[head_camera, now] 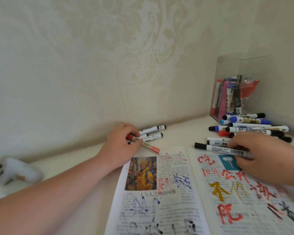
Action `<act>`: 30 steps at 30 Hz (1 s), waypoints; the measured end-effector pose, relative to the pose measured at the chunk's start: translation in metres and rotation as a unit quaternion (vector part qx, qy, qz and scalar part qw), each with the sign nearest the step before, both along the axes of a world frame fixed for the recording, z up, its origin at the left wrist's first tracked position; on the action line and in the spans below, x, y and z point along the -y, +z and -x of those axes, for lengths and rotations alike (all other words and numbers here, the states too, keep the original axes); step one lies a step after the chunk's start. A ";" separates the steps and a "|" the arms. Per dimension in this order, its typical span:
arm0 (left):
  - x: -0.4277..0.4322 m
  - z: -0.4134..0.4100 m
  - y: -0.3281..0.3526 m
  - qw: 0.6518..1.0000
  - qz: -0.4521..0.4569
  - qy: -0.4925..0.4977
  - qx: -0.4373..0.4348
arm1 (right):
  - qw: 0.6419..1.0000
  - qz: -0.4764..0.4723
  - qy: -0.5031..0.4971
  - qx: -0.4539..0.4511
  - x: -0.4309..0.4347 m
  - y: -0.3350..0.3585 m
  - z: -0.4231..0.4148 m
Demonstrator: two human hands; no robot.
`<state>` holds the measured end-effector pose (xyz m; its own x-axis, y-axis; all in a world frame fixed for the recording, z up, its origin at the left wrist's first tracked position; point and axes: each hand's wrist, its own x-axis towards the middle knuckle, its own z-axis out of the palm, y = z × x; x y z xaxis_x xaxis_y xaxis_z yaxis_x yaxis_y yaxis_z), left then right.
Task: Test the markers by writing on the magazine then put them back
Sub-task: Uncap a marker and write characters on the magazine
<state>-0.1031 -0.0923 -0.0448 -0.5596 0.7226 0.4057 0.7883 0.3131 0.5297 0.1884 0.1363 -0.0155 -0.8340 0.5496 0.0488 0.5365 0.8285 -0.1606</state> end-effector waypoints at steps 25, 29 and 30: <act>-0.024 0.007 -0.005 0.984 0.099 -0.132 -0.070 | 1.000 0.010 0.011 -0.009 0.001 0.001 -0.001; -0.024 0.004 -0.004 0.985 0.080 -0.128 -0.084 | 1.000 0.007 0.007 -0.012 0.001 0.003 -0.002; -0.022 0.002 -0.001 0.987 0.076 -0.118 -0.083 | 1.000 0.011 0.005 -0.016 0.001 0.003 -0.002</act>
